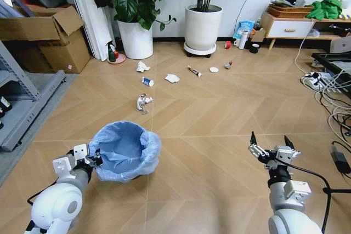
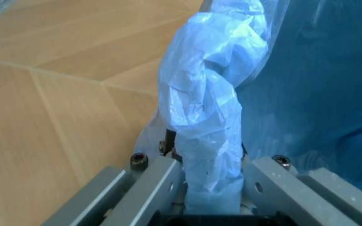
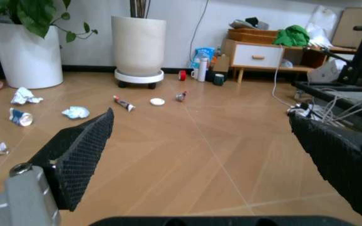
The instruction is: Pick up the trash bin and place the garbage on the floor into it.
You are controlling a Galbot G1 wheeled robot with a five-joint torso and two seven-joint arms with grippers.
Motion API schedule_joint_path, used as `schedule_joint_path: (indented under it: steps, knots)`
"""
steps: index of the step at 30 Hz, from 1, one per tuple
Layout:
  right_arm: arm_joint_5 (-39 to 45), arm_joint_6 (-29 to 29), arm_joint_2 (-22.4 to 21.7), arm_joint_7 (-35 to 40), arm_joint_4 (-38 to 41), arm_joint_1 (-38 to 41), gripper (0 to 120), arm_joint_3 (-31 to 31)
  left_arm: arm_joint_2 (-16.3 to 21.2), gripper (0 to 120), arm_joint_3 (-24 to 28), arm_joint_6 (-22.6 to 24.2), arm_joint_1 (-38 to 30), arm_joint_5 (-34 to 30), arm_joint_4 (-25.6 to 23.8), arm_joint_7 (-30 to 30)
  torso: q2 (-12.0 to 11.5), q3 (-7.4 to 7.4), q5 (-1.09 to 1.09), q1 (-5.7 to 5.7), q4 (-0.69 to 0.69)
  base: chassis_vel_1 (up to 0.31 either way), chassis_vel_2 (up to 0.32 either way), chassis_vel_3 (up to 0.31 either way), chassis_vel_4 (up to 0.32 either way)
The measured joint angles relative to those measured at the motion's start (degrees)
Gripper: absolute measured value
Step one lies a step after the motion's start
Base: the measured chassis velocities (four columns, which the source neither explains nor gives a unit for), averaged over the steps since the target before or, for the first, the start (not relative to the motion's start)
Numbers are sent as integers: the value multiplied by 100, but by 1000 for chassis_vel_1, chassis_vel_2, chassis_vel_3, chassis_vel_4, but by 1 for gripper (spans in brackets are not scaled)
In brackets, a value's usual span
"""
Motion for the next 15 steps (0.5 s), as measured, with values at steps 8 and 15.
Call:
schedule_joint_path:
  steps: [8,15]
  knots:
    - [-77,34,73,-5,-90,26,100,-58,12,0,21,17,-37,-10,66,34,0,1,-3,2,0,-178,214,157,-228]
    - [-92,53,89,-9,-183,80,100,-90,28,0,43,31,-88,-13,145,49,0,0,-1,1,0,-43,280,54,-270]
